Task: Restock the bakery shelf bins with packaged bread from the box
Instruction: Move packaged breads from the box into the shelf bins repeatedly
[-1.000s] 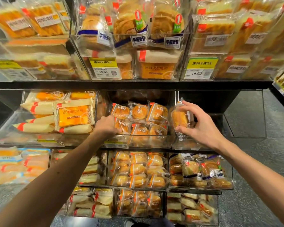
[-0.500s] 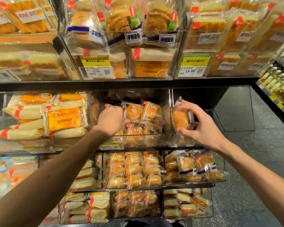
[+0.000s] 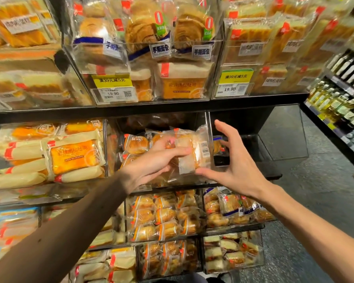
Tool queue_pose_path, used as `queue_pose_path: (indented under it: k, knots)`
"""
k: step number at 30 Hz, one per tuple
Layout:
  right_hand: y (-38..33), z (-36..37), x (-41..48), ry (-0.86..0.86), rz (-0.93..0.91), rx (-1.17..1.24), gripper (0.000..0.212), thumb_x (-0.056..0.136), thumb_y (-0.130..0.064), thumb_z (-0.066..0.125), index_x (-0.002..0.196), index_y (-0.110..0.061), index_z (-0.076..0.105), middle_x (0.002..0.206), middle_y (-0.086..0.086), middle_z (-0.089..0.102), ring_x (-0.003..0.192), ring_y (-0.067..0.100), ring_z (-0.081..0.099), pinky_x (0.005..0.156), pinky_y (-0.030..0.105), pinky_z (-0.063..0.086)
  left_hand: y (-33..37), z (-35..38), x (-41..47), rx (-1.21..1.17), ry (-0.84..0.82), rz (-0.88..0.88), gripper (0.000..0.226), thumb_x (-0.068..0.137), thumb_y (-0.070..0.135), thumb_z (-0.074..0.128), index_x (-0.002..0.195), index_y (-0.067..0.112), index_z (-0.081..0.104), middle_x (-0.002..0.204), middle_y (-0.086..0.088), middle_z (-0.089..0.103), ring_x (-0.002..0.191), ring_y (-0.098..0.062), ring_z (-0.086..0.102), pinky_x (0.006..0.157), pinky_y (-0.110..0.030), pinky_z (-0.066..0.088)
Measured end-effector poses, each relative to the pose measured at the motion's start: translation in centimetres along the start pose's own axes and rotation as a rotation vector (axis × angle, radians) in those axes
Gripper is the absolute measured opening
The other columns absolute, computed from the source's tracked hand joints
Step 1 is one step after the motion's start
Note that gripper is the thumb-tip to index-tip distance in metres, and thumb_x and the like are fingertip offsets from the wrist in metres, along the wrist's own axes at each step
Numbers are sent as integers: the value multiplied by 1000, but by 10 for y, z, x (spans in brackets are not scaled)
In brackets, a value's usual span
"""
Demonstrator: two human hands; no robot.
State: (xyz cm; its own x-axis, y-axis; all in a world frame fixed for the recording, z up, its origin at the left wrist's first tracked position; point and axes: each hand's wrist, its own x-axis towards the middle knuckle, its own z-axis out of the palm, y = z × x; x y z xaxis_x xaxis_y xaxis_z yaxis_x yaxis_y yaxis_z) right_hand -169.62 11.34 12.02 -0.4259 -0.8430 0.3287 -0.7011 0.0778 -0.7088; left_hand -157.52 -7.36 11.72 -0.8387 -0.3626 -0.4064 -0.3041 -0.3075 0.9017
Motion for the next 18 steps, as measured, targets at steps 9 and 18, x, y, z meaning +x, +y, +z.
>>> queue_pose_path:
  k: [9,18]
  knots:
    - [-26,20,25,-326,744,803,77,80,-75,41,100,-8,71,91,15,70,78,26,67,67,32,57,-10,-36,-27,1010,77,940,47,76,16,85,113,23,56,134,1,60,126,-8,53,105,-23,44]
    - [-26,31,44,-242,691,772,41,89,-8,70,127,-13,57,117,13,70,89,22,74,72,32,62,-13,-76,-39,1073,251,626,76,83,10,75,144,35,37,147,8,38,136,-1,29,114,-26,28]
